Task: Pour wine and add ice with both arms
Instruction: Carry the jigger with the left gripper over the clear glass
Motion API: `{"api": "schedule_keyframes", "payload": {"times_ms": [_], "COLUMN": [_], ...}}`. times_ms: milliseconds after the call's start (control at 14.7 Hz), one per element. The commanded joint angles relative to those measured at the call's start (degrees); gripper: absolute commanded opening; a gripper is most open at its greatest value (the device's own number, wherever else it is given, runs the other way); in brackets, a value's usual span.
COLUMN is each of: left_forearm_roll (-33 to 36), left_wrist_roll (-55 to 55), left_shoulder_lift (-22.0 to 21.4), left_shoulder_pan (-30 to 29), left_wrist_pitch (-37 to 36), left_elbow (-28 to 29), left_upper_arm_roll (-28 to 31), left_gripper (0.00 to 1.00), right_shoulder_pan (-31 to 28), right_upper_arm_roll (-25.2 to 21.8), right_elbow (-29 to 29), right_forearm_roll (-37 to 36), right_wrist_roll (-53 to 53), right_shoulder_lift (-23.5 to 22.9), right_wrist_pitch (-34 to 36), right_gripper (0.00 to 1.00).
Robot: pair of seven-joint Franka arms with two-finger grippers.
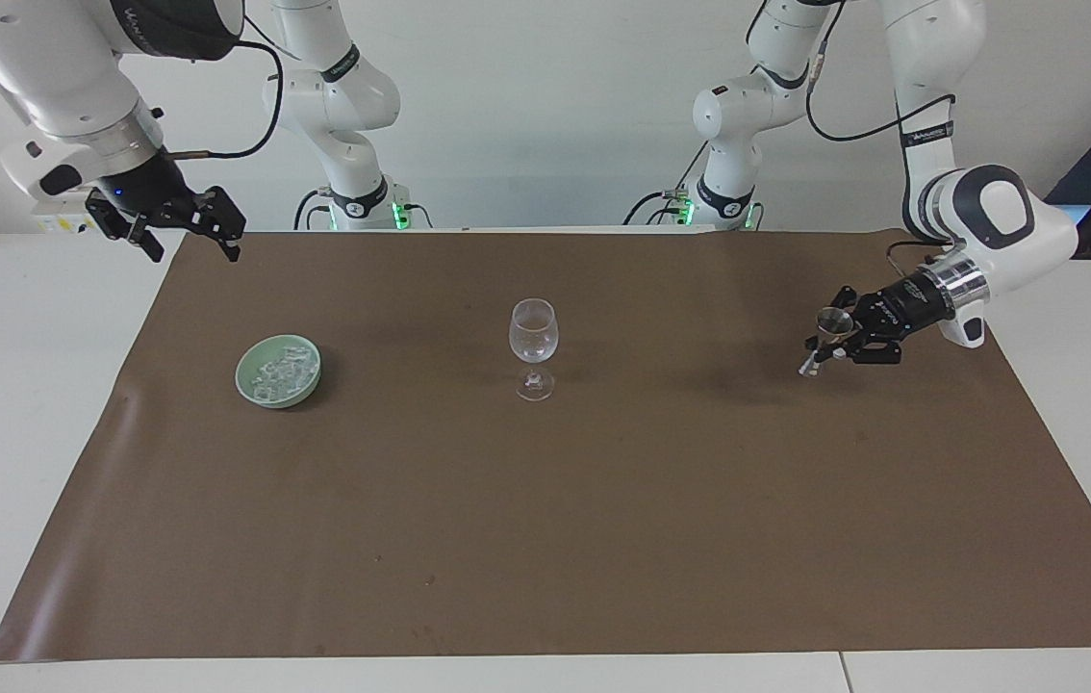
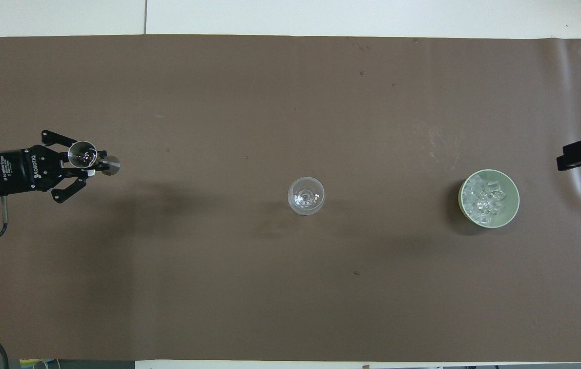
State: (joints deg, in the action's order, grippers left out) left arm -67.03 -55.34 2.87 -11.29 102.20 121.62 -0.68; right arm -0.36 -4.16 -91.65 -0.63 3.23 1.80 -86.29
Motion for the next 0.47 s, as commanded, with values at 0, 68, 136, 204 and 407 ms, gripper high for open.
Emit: {"api": "schedule_keyframes", "payload": {"times_ms": [0, 68, 136, 204, 407], "left_forearm_roll": [-1.0, -1.0, -1.0, -1.0, -1.0], "left_wrist_roll": [-5.9, -8.18, -10.55, -12.75, -19.08], "left_shoulder_lift": [-2.87, -3.05, -3.31, -3.4, -3.66], "left_shoulder_pan": [5.74, 8.11, 10.65, 13.29, 20.94], "left_wrist_pitch": [2.91, 4.23, 5.89, 8.08, 15.38], "left_elbow": [0.82, 0.29, -0.23, -0.59, -1.73], "left_upper_arm_roll": [0.59, 0.59, 0.59, 0.59, 0.59], "left_gripper": [0.0, 0.0, 0.0, 0.0, 0.0], "right_shoulder_pan": [-0.35, -0.35, -0.35, -0.35, -0.35], "right_upper_arm_roll": [0.2, 0.2, 0.2, 0.2, 0.2], "right_elbow": [-1.16, -1.08, -1.16, -1.16, -1.16], "right_forearm_roll": [0.98, 0.98, 0.98, 0.98, 0.98], "right_wrist_roll": [-0.69, -0.69, -0.69, -0.69, -0.69], "right_shoulder_lift": [1.01, 1.01, 1.01, 1.01, 1.01], "right_wrist_pitch": [0.24, 0.24, 0.24, 0.24, 0.24], "right_gripper": [1.0, 1.0, 1.0, 1.0, 1.0]}}
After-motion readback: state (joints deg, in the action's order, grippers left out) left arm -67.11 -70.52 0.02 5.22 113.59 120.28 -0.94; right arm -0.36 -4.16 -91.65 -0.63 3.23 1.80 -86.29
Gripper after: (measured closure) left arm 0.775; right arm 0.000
